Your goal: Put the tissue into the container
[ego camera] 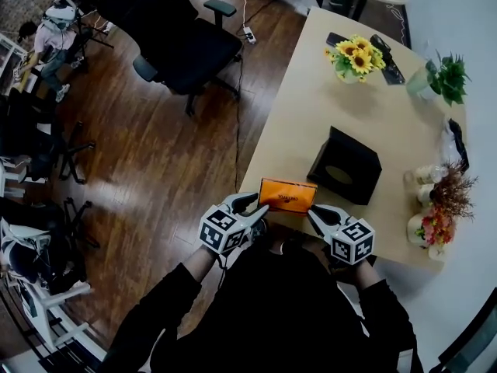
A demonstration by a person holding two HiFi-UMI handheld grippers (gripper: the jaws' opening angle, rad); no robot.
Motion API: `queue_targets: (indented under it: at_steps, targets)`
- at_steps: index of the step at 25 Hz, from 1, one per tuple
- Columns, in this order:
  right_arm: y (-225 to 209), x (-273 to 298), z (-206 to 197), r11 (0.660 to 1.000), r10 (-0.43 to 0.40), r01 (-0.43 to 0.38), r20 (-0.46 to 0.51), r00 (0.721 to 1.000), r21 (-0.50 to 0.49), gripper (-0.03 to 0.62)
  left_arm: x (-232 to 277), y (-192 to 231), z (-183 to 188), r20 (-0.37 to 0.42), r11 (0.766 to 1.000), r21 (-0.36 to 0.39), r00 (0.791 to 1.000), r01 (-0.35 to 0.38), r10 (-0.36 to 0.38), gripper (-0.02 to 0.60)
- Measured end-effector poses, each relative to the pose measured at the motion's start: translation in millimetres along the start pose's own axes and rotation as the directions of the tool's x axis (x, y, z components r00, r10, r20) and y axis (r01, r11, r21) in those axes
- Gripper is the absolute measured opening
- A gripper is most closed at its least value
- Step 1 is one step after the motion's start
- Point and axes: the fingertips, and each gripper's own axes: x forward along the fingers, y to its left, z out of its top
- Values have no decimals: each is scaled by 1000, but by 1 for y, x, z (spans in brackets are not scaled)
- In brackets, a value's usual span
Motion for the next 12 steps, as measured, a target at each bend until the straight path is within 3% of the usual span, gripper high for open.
queue_targets:
  at_steps: [7,12]
  targets:
    - [4,-47,25,997,-65,63,57,996,48,37,-10,-40,51,46,996,85,998,34,-38,133]
    - [-14,-89,41,987,-147,137,126,981,86,37,12,-68,87,47,982,159,993,101,-110,133]
